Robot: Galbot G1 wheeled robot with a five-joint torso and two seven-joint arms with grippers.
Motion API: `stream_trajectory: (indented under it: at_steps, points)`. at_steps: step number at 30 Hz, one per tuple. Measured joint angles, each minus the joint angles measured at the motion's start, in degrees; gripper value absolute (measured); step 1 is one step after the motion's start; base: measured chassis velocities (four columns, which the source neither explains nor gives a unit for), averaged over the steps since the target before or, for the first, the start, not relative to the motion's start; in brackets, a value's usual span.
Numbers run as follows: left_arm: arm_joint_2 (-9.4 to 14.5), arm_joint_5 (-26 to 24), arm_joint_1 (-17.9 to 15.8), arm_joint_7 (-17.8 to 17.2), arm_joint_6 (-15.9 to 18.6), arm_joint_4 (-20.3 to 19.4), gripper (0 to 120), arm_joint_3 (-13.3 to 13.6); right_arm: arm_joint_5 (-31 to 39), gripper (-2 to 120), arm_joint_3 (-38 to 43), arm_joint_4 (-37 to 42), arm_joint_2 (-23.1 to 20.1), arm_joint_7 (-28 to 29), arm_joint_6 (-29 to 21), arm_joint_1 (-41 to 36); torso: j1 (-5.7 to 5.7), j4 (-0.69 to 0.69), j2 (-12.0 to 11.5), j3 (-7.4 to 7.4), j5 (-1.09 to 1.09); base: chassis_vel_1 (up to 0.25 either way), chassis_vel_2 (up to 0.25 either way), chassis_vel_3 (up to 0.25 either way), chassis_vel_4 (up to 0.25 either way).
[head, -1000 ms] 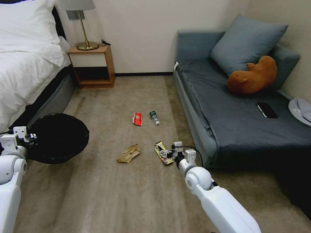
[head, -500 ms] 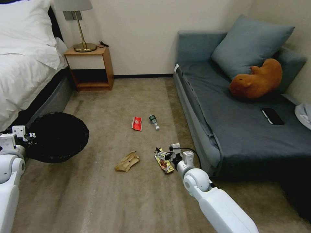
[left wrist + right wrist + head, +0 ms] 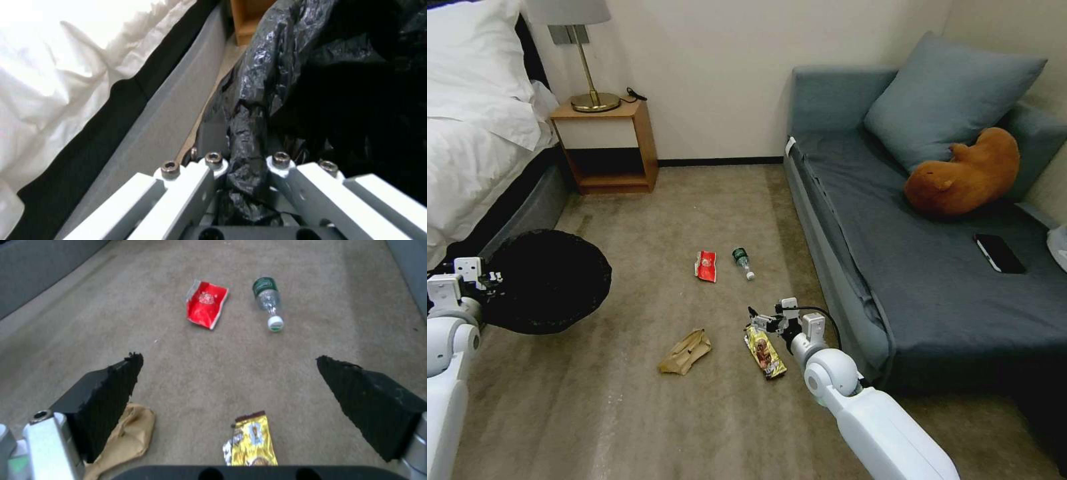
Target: Pick up the trash bin, then pick up the garbage on the floor and place it into the trash bin.
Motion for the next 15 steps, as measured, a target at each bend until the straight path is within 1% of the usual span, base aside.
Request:
stream_trajectory:
  at_steps: [4, 15]
  points:
    - [-0.2, 0.0, 0.1, 0.0, -0.3, 0.1, 4, -0.1, -0.2, 100, -0.4, -0.6, 0.2, -0.1, 0.0, 0.2, 0.0, 0.0, 0.0, 0.0, 0.0, -0.08, 0.098, 0.094, -0.102]
    - [-0.4, 0.0, 0.9, 0.4, -1.0, -0.1, 4, -0.6, -1.1, 100, -1.7, -2.3, 0.4, -0.1, 0.1, 0.4, 0.0, -0.01, 0.0, 0.0, 0.0, -0.106, 0.098, 0.104, -0.11]
